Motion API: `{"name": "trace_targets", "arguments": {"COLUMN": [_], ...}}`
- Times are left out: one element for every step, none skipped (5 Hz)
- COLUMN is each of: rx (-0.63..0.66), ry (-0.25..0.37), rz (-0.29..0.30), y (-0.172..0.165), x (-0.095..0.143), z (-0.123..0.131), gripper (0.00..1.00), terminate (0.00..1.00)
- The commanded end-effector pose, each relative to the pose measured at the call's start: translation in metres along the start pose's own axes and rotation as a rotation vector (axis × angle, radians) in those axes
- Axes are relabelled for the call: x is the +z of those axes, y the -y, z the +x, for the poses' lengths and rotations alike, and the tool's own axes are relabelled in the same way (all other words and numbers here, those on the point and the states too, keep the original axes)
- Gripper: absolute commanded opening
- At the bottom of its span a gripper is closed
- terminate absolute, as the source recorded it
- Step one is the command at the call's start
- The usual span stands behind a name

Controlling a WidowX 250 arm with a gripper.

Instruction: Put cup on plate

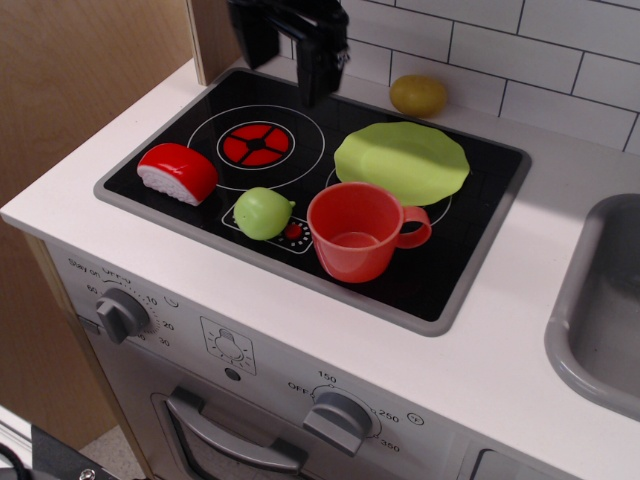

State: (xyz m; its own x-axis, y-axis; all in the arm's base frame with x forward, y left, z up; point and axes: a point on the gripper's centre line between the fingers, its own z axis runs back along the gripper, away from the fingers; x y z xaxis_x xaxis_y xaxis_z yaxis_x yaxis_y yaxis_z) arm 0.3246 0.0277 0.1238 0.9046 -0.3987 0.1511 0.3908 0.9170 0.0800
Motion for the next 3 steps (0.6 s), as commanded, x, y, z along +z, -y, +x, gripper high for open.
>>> {"name": "trace_targets", "arguments": {"rx": [-0.454,-0.696,-0.740], "ry": [0.078,0.043,0.021], "rz": [-0.148,-0.225,-0.189], "y": [0.042,0.061,0.077], "x": [0.015,0.002,-0.013], "z": [0.004,0.002,-0.001], "gripper": [1.00,1.00,1.00], "terminate": [0.00,0.00,0.00]}}
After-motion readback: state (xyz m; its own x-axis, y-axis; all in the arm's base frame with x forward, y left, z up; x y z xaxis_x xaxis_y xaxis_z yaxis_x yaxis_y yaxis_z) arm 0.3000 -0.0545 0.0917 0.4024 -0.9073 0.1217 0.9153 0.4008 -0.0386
